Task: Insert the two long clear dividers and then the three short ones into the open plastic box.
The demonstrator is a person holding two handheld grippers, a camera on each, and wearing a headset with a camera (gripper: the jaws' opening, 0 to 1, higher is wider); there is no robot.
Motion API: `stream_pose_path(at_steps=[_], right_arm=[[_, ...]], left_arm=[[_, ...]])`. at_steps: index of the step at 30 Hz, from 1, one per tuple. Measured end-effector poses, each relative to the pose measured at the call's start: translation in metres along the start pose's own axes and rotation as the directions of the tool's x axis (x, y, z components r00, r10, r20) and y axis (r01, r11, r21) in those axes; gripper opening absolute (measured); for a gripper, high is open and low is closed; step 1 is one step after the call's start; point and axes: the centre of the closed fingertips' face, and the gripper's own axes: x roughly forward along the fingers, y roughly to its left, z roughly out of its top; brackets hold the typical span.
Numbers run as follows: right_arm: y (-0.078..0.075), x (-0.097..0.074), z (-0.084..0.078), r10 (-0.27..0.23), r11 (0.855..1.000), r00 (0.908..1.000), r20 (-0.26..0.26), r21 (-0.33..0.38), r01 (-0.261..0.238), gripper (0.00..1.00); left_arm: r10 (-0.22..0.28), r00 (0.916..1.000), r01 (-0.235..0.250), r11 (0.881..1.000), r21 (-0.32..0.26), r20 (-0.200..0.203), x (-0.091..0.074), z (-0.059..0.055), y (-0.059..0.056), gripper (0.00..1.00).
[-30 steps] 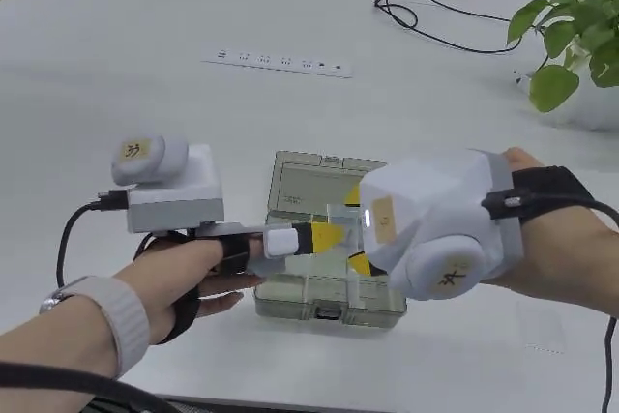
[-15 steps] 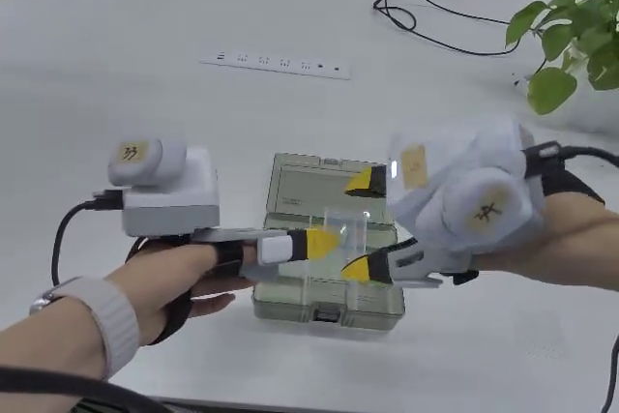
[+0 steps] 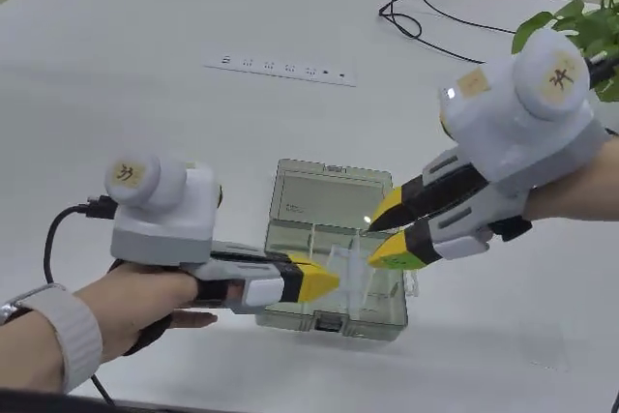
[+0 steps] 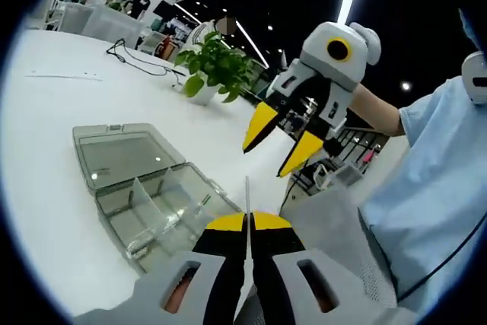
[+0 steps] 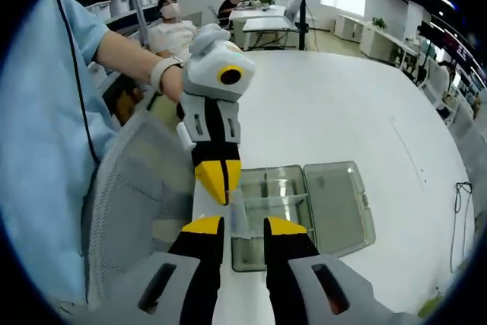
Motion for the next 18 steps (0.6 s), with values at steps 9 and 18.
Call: stream_pose_path(at_steps=[9,18], right_arm=[[0.015,0.013,-0.009,0.155,0.987,0.9863,-0.058,0.04,-0.153,0.16],[0.028,0.019,-0.009,0.207,0.978,0.9738,-0.093,0.024,-0.206,0.07]], left_arm=[[-0.049,0.9985,0.052,0.986,0.16,-0.023,0.002,-0.003,-0.012,0.0],[-0.081,0.9966,0.082,0.974,0.212,-0.013,0.002,0.0,-0.018,0.0]])
